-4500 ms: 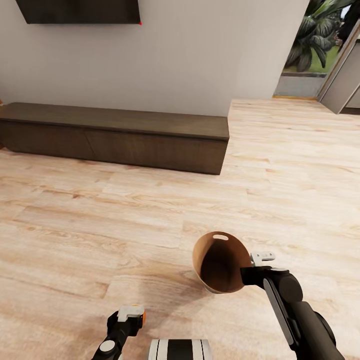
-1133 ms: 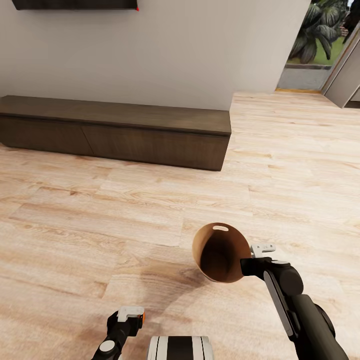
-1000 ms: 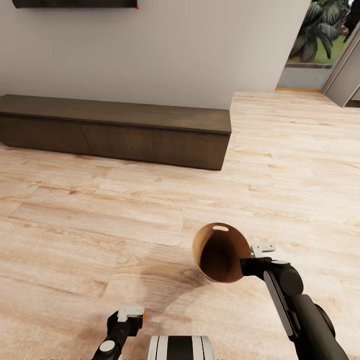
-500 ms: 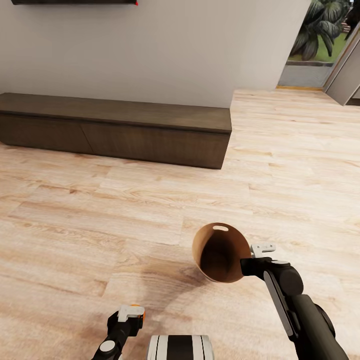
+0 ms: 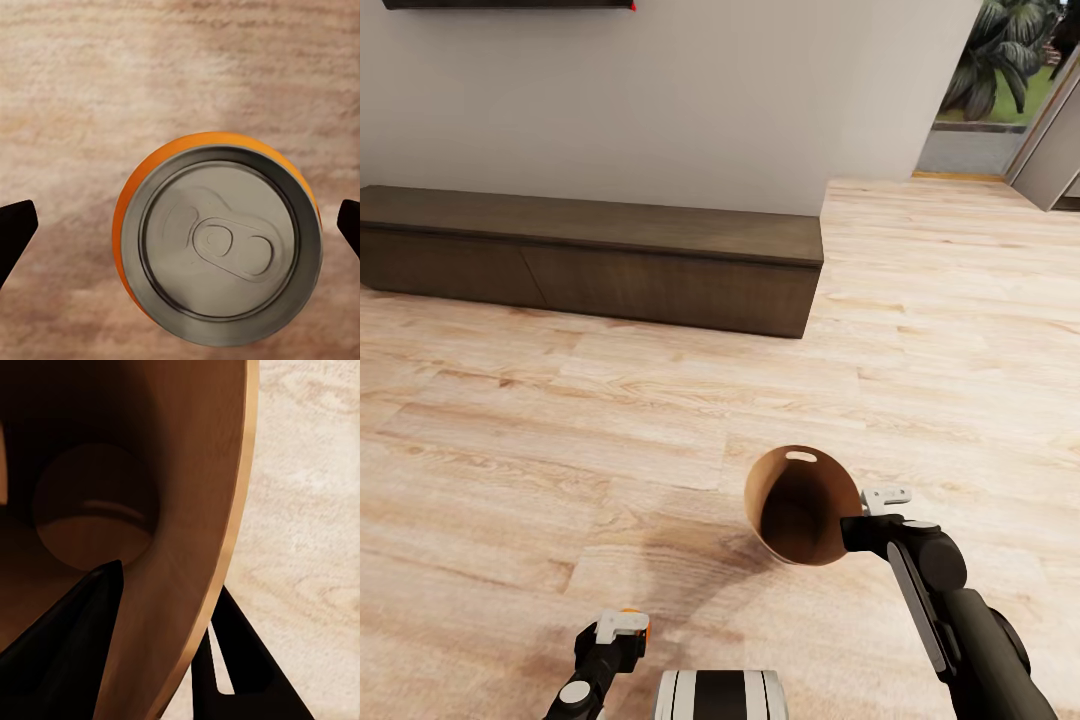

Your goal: Put the three can of soda from the living room inside the tash can in the kitchen.

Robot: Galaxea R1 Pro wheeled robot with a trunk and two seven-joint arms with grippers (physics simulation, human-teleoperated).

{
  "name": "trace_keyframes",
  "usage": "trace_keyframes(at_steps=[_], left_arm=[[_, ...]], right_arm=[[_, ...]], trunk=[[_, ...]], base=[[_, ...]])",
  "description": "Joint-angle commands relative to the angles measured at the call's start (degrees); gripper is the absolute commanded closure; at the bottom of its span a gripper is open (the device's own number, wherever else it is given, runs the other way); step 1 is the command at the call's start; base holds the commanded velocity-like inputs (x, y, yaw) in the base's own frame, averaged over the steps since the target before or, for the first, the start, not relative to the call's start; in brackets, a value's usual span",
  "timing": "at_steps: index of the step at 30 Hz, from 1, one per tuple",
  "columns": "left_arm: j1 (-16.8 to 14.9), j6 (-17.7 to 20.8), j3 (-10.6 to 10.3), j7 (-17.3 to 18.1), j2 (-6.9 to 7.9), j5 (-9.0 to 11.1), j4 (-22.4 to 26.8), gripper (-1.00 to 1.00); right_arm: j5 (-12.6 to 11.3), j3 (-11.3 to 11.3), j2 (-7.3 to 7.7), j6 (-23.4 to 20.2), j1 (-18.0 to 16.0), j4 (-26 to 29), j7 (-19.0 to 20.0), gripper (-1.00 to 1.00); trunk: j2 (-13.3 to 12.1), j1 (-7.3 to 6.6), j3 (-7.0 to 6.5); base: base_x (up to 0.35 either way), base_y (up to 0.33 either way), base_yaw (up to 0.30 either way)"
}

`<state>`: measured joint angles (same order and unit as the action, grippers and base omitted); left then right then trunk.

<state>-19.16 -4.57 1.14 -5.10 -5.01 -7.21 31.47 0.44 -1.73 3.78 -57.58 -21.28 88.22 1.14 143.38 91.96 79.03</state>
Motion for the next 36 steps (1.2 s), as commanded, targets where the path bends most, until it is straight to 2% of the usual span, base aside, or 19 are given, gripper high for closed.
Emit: trace_keyframes(at_steps=[1,36], left_arm=[[0.0,0.0,0.0,0.0,0.0,0.0,0.0,-1.0],[0.0,0.0,0.0,0.0,0.0,0.0,0.0,-1.0]], right_arm=[[-0.7,0.0,0.0,0.0,0.0,0.0,0.0,1.0],[-0.7,0.0,0.0,0.0,0.0,0.0,0.0,1.0]], trunk=[[0.0,-0.01,0.0],[0.0,0.05,0.44]], base=[[0.0,0.0,0.0],[0.0,0.0,0.0]])
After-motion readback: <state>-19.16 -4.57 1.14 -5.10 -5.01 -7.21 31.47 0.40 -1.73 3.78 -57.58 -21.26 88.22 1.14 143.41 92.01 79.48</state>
